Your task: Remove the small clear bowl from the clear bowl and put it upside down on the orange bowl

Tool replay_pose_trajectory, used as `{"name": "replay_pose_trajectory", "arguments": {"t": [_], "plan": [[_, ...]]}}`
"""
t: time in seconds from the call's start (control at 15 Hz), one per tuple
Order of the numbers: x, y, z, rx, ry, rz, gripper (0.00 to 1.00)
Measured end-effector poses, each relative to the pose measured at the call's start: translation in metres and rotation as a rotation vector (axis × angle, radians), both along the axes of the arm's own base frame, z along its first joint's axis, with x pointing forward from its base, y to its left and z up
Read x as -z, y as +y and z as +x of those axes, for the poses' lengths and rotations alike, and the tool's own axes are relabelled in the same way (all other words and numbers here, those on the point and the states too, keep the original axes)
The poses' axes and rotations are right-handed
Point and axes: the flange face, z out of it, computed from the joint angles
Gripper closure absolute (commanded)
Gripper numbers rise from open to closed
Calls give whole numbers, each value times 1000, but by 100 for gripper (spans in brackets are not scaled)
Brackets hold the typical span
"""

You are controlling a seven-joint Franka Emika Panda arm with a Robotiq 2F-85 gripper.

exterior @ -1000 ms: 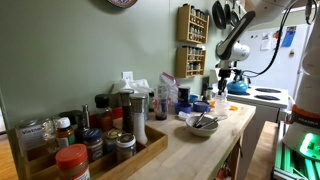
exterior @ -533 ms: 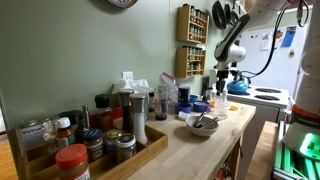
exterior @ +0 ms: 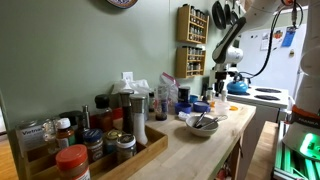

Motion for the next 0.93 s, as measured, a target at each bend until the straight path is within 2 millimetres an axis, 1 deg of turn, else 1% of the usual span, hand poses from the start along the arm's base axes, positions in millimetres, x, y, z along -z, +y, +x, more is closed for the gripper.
{"name": "replay_pose_trajectory", "arguments": {"t": [0.07, 0.13, 0.33, 0.47, 0.6, 0.67, 0.8, 0.93], "plan": [[1, -1, 0, 6, 2, -1, 4], [1, -2, 0, 9, 4, -1, 1], [0, -1, -3, 9, 40, 16, 0], [-9, 1, -6, 1, 66, 35, 0], [-28, 4, -11, -22, 67, 60, 0], [-41, 7, -15, -68, 62, 83, 0], [-69, 13, -29, -176, 51, 122, 0], [-94, 20, -49, -281, 30, 158, 0]]}}
